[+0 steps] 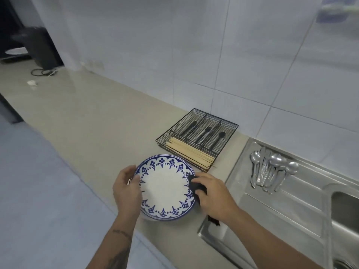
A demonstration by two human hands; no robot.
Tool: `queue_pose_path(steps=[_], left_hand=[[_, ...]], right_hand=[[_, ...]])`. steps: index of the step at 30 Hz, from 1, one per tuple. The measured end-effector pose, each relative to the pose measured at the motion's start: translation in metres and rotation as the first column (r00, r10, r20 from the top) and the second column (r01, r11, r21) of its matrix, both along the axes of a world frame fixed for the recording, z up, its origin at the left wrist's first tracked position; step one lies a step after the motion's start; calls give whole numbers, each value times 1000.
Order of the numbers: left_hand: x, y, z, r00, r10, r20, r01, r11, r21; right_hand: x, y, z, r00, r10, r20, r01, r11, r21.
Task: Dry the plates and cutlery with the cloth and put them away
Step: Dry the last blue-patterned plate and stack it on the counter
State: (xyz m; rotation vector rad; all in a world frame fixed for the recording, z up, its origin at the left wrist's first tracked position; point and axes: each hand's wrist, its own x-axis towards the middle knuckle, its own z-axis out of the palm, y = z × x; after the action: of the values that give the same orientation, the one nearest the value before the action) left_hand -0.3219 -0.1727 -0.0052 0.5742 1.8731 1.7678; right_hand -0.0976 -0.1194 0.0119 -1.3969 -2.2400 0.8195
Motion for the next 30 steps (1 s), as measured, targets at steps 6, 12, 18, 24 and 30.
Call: queue_pose_path(steps=[6,12,18,24,30], left_hand=[[-15,3,-16,996,31,84,-31,999,-9],[-17,5,-16,999,45,-28,-48,992,-113],[-14,6,-17,993,46,-108,-66,981,-185],[-15,9,-24,981,52,-189,-96,968,-230],[-17,12,-26,989,67,-128,-95,968,-230]], right_hand=[[-23,6,-13,1000,-18,-8,18,1000,-16],[-32,14,-18,993,-98,-59,94,992,-79],[-37,16,-20,991,-122,-52,117,989,-86],[-42,20,-18,991,-122,-55,117,988,-97],[-45,24,-18,991,-120,-61,114,989,-94]])
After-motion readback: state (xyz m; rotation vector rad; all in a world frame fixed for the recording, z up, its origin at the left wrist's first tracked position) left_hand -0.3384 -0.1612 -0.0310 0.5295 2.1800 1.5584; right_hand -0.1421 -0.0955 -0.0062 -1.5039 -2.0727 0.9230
